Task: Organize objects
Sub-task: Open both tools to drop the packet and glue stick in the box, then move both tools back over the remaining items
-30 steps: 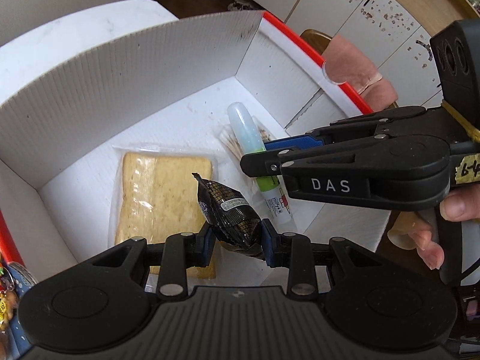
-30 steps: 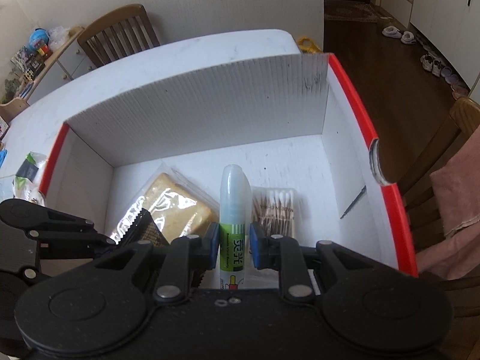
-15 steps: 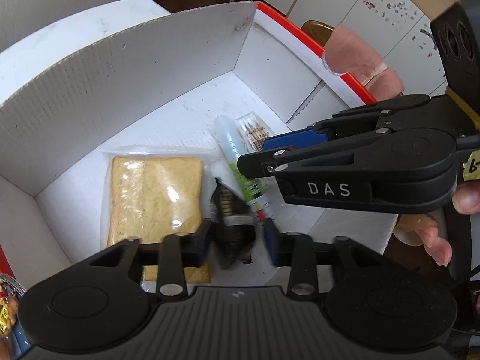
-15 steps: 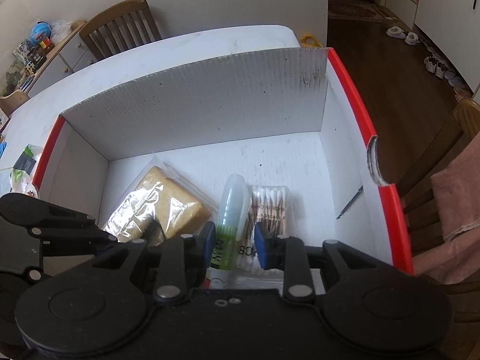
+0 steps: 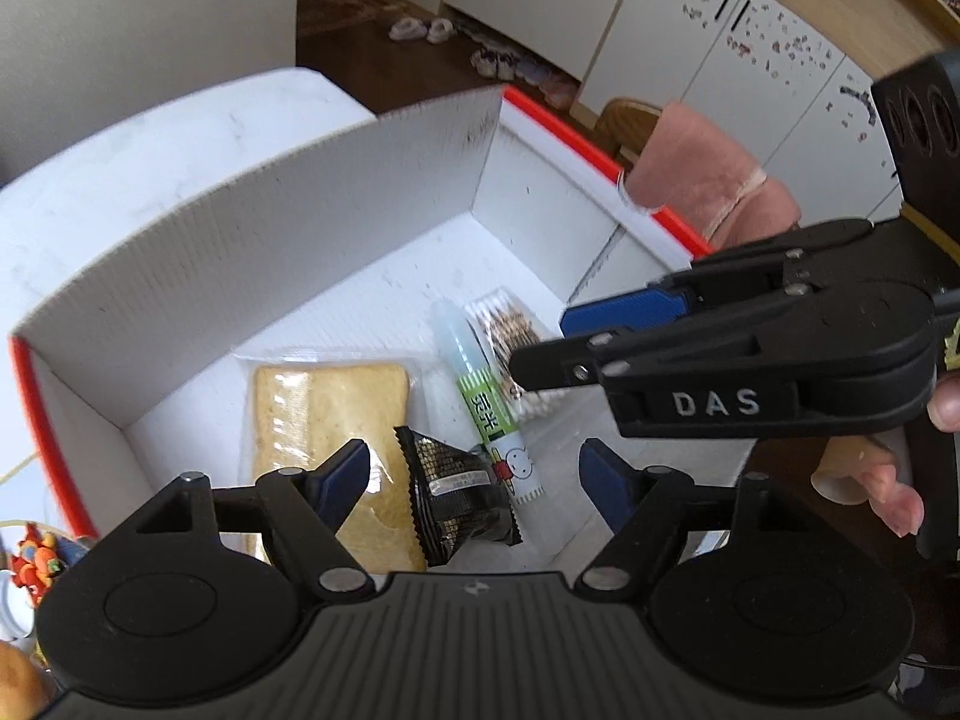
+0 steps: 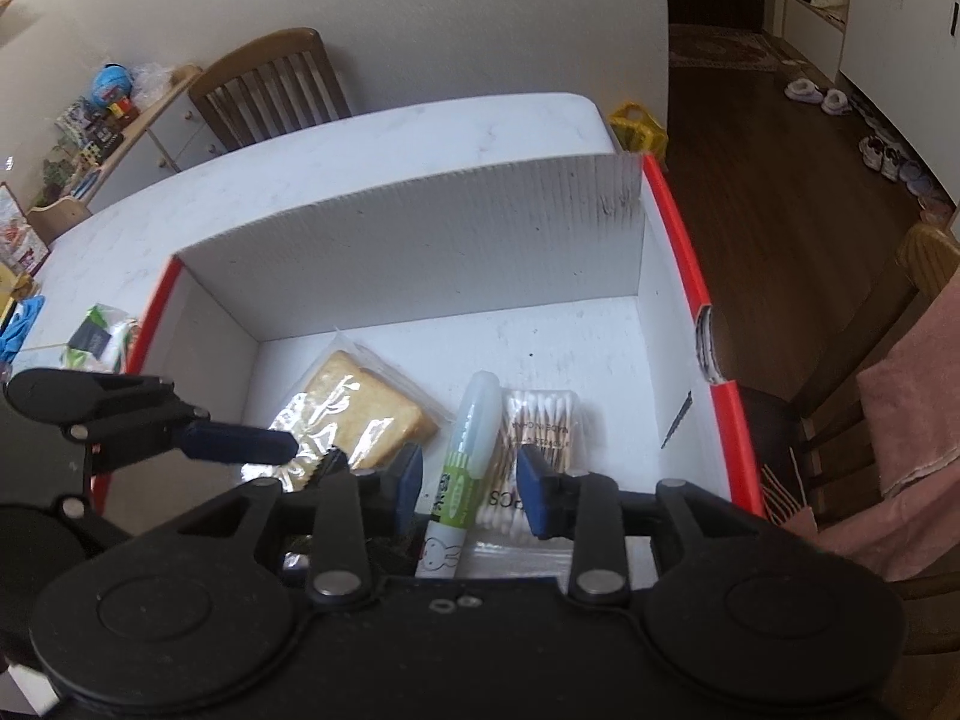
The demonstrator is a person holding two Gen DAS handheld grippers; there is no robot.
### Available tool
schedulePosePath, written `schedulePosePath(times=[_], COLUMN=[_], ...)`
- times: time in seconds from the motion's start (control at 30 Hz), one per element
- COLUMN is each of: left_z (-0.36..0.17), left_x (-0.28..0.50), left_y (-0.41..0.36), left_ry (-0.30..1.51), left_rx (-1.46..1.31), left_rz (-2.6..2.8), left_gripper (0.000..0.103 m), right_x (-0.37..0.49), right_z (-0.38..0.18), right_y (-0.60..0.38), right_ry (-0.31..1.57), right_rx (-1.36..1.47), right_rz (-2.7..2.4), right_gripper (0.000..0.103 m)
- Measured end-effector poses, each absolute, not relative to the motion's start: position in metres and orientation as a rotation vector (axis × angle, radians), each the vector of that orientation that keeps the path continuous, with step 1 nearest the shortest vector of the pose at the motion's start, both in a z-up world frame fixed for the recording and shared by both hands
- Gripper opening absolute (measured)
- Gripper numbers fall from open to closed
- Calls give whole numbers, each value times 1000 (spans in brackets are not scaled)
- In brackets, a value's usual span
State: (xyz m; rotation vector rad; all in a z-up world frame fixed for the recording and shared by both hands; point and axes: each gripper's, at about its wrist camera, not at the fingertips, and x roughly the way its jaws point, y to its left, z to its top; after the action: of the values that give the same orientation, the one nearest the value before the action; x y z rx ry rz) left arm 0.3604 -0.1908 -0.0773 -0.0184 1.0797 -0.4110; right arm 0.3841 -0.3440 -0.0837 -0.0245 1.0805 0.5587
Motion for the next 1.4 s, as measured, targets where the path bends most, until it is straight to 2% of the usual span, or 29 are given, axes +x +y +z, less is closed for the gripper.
schedulePosePath(times=[0.2, 0.3, 0.5, 0.63, 0.87, 0.93, 1.2, 1.3, 1.4], left_z=[-59, -50, -37, -28, -9, -4, -2, -4, -6], left_x=[349, 340, 321, 307, 278, 270, 246, 238, 228], left_y=[-185, -181, -166, -152, -120, -109, -68, -54, -37], left_ry=[1012, 984, 943, 916, 852, 836, 807, 803, 788], left_rx=[-25, -30, -56, -76, -79, -87, -122, -133, -145], left_rz=[-386, -379, -370, -373, -356, -338, -288, -280, -266], left_gripper=[76, 76, 76, 76, 76, 81, 84, 84, 91], right_x=[372, 366, 356, 347, 327, 319, 291, 282, 272], right_z=[-64, -57, -47, -39, -27, -25, -17, -15, -13], right_y=[-348, -349, -349, -347, -337, -332, -304, -290, -274], right_ry=[1040, 1022, 1001, 984, 962, 955, 933, 921, 910], right_rx=[-16, -12, 1, 10, 28, 30, 30, 17, 1], right_rz=[587, 592, 591, 592, 603, 607, 625, 627, 639], right_gripper=[34, 44, 44, 50, 52, 61, 66, 73, 74])
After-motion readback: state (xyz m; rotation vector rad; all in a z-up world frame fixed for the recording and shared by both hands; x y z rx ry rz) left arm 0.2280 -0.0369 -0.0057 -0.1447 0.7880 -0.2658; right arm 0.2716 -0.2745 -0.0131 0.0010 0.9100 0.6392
